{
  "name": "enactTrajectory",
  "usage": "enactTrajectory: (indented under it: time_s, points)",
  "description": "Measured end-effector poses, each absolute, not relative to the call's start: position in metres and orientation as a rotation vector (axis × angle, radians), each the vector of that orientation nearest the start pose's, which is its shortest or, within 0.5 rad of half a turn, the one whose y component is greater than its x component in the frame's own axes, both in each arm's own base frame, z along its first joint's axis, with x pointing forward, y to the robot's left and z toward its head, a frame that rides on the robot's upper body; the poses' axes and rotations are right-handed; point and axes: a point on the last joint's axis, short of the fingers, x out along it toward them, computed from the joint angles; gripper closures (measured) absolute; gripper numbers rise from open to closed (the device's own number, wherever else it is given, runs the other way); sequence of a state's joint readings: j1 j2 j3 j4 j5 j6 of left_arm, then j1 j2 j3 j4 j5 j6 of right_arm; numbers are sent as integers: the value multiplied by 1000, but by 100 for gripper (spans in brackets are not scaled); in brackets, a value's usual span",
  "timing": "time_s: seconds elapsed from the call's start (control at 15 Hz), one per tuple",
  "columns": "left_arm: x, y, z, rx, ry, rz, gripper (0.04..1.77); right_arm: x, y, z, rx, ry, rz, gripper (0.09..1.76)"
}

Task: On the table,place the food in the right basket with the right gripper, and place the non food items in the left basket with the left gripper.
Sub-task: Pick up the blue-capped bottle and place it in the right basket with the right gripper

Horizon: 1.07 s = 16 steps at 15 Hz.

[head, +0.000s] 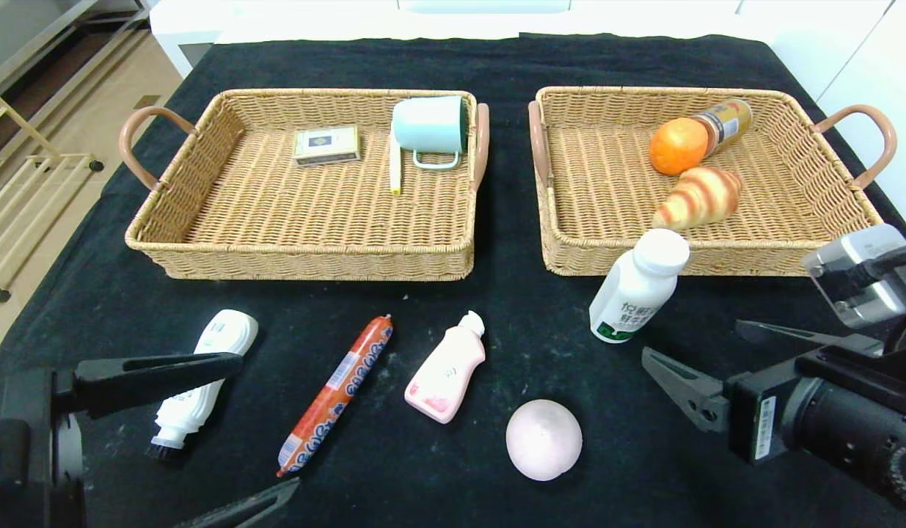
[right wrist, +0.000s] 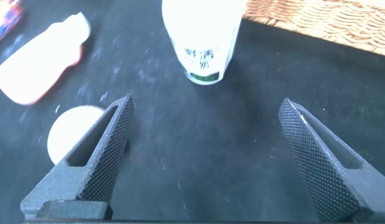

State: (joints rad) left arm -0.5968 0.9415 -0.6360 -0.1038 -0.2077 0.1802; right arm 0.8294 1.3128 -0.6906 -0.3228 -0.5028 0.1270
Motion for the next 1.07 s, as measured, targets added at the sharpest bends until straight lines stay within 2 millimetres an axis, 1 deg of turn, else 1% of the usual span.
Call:
enactTrajectory:
  time_s: [0.13,0.27,0.4,0.73,1.07]
  points:
    - [90,-67,241,212,131,-817,9,146,153,214,-49,278,316,15]
    - [90,-67,242,213,125,-817,9,148,158,214,-31,282,294,14]
    - [88,-65,244,232,105,-817,9,153,167,215,12,273,229,14]
    - [86,-64,246,231,94,-815,9,162,181,222,44,259,227,14]
    - [86,-64,245,232,94,-810,9,175,191,222,60,228,161,14]
